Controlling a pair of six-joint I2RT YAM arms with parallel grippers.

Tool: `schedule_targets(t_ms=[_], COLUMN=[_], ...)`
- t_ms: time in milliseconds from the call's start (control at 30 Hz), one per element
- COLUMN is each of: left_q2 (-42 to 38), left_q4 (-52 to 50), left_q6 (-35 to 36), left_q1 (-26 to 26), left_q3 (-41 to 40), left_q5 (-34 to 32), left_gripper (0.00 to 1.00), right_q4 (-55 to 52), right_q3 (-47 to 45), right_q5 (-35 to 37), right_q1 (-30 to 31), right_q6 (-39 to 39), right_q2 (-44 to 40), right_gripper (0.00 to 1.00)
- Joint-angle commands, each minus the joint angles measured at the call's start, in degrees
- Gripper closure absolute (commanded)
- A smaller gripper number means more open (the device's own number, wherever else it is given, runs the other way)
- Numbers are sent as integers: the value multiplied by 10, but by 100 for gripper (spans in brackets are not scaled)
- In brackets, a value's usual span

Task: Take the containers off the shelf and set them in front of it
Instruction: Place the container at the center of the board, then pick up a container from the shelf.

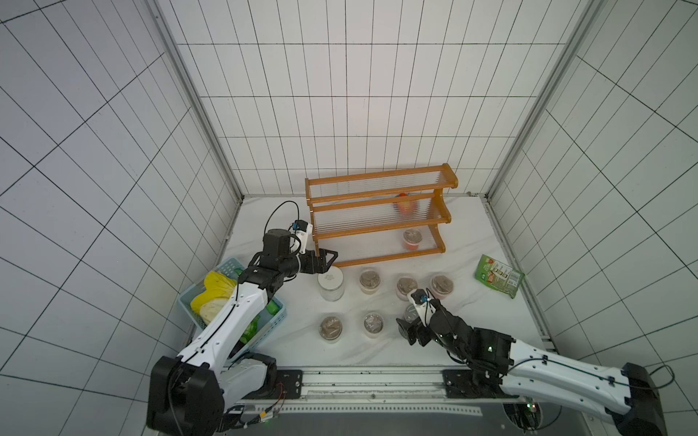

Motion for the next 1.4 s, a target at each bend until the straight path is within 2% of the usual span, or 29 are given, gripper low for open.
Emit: schedule_targets(t_ms=[0, 133, 267, 333, 400, 467, 533, 667, 867, 1167, 1367], left_q2=[7, 12, 20, 23, 25, 24, 24, 22, 18, 20, 26], left_q4=[-4, -4, -4, -5, -5, -5, -6, -5, -8, -8, -7], left_q6=[11, 13, 14, 15, 14, 14, 14, 11, 13, 15, 15], left_q1=[2, 2, 2, 2, 2, 2, 2, 2, 2, 2, 2], left_q3=[21, 24, 28, 31, 32, 34, 36, 38, 42, 39, 39], left_q5=[8, 12, 19, 21, 23, 22, 23, 24, 22, 20, 17], left_gripper=[2, 1, 2, 2, 2, 2, 2, 2, 2, 2, 2], right_q4=[-28, -41, -44, -18, 15, 62, 116, 217, 354, 420, 418], right_q3=[4, 47, 107, 122, 130, 141, 153, 185, 219, 291, 318], right_q5=[28, 66, 81, 68, 27, -26, -60, -104, -161, -253, -245], right_q1=[-3, -5, -30, -67, -129, -216, -267, -343, -424, -475, -476], right_q6=[9, -18, -64, -84, -94, -100, -117, -132, -131, -130, -128], right_q2=[-5, -18, 6, 23, 44, 84, 130, 262, 418, 554, 603], right_gripper=[4, 1, 1, 1, 1, 1, 1, 1, 1, 1, 1])
